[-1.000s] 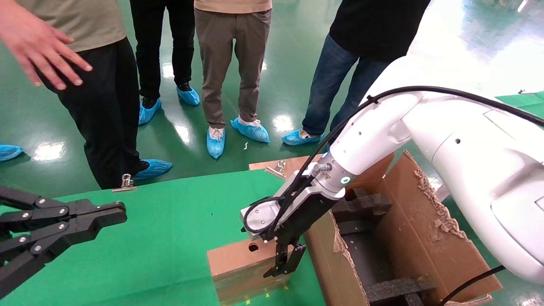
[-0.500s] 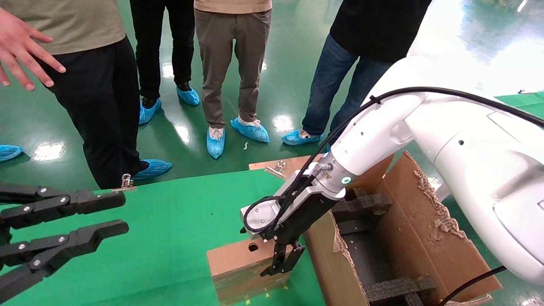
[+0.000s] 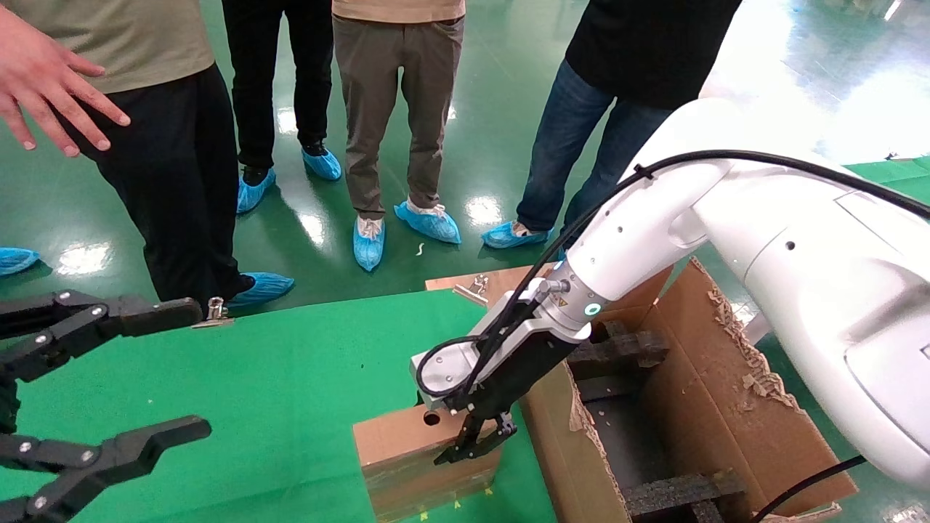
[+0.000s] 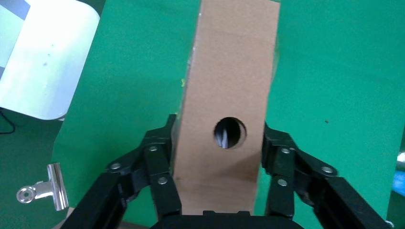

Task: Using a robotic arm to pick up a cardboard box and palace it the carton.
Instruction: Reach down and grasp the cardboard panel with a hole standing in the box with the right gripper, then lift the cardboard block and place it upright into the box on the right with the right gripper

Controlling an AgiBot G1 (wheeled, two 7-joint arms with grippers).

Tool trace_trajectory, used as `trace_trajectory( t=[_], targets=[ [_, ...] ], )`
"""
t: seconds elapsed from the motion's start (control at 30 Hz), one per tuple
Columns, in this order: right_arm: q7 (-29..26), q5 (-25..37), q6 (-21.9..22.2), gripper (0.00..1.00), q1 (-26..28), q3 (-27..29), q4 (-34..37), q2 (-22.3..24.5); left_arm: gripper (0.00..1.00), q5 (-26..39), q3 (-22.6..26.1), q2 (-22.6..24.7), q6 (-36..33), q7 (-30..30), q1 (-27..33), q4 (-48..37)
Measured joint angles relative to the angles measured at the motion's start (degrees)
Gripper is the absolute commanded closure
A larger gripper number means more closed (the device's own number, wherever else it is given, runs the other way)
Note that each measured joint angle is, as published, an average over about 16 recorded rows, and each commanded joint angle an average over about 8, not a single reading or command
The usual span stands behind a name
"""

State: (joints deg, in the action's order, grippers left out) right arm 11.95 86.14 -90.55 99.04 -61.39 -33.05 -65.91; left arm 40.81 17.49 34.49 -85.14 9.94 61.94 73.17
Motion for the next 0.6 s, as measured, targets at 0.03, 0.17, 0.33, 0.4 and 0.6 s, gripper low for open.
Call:
trace_trajectory(
  t=[0.03, 0.17, 0.33, 0.4, 0.6],
  targets=[
    [-0.01, -0.01, -0.01, 1.00, -0.01, 0.01, -0.01, 0.01, 0.00, 0.00, 0.00, 0.00, 0.00, 0.00, 0.00, 0.00],
    [-0.02, -0.02, -0.01, 1.00, -0.04, 0.05, -0.03, 0.03, 0.00, 0.00, 0.00, 0.00, 0.00, 0.00, 0.00, 0.00],
    [-0.04, -0.03, 0.08, 1.00, -0.05, 0.06, -0.06, 0.06, 0.00, 0.00, 0.00, 0.00, 0.00, 0.00, 0.00, 0.00],
    [-0.09, -0.05, 0.20, 1.00, -0.02, 0.07, -0.06, 0.10, 0.00, 0.00, 0.00, 0.00, 0.00, 0.00, 0.00, 0.00],
    [-0.51, -0.53, 0.62, 1.00, 0.96, 0.36, -0.02, 0.67, 0.00, 0.00, 0.01, 0.00, 0.00, -0.01, 0.01, -0.01]
  ],
)
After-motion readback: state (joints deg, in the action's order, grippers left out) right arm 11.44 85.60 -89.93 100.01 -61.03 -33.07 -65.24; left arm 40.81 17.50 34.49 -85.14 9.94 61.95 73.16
